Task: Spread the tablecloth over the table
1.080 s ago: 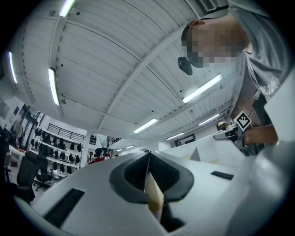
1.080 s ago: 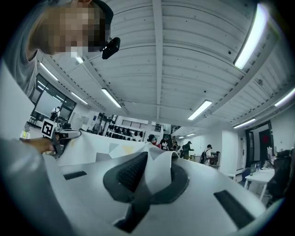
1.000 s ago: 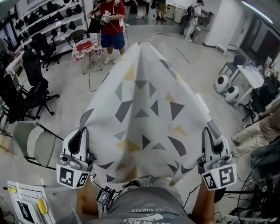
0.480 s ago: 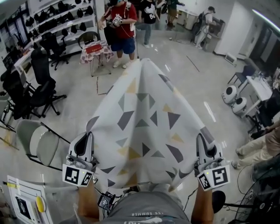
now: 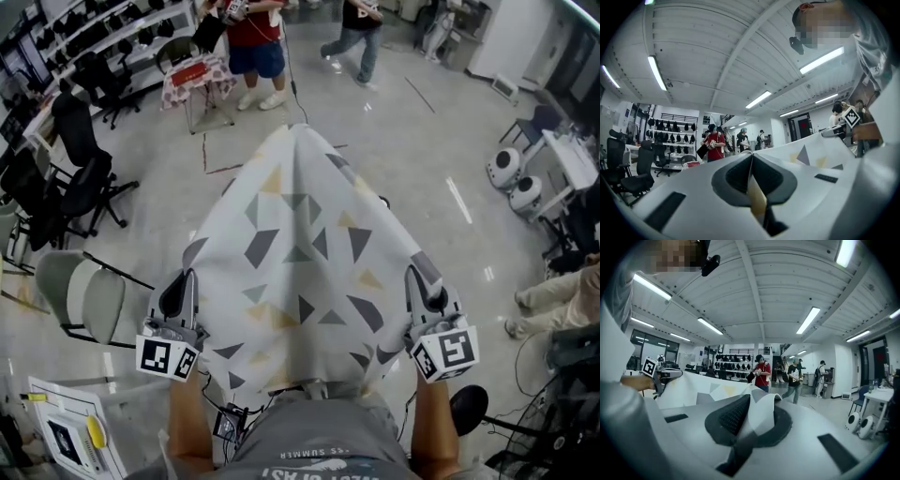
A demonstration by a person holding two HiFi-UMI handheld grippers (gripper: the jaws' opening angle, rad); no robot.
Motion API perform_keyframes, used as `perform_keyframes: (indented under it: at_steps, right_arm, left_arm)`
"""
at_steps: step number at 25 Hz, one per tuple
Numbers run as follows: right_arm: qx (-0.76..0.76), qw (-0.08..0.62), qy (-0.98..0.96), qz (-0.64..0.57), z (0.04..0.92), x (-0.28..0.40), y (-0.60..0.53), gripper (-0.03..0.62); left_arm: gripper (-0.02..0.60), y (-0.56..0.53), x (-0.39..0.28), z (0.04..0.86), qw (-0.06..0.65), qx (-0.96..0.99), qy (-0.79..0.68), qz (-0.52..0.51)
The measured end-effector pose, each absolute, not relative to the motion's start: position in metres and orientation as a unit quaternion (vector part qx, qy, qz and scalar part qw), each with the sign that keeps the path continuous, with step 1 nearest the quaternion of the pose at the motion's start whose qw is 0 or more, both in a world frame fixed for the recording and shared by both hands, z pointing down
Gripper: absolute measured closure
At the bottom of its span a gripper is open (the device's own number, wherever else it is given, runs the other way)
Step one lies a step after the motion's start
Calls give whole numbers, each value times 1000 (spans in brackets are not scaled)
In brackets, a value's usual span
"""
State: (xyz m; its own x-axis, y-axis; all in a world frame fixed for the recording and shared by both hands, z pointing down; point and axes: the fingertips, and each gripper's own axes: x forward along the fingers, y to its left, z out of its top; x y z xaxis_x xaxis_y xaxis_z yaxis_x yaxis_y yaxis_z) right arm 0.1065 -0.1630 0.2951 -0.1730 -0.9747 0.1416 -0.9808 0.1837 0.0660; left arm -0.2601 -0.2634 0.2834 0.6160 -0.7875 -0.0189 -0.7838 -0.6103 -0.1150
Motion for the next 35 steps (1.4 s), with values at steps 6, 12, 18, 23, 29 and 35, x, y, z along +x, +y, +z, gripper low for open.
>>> perform_keyframes:
  at_steps: [6, 12, 18, 23, 29, 35]
  right_arm:
    - [636, 97, -761, 80, 365, 132, -196, 579]
    - [629, 119, -754, 145, 439, 153, -214, 579]
    - [621, 147, -743, 199, 516, 170, -226, 577]
    - [602, 181, -732, 263, 601, 176, -235, 577]
    - [620, 185, -684, 337, 674, 215, -237, 579]
    - [612, 180, -627, 447, 742, 265, -230, 558]
  left_arm:
    - [582, -294, -236, 343, 20, -895, 440, -71]
    - [582, -311, -218, 415, -16, -891, 435, -127]
    - [581, -326, -203, 495, -55, -881, 434, -183]
    - [581, -340, -191, 570, -116, -862, 440, -224]
    - [581, -363, -228, 639, -193, -809, 500, -243]
    - [580, -384, -270, 686, -252, -761, 540, -255]
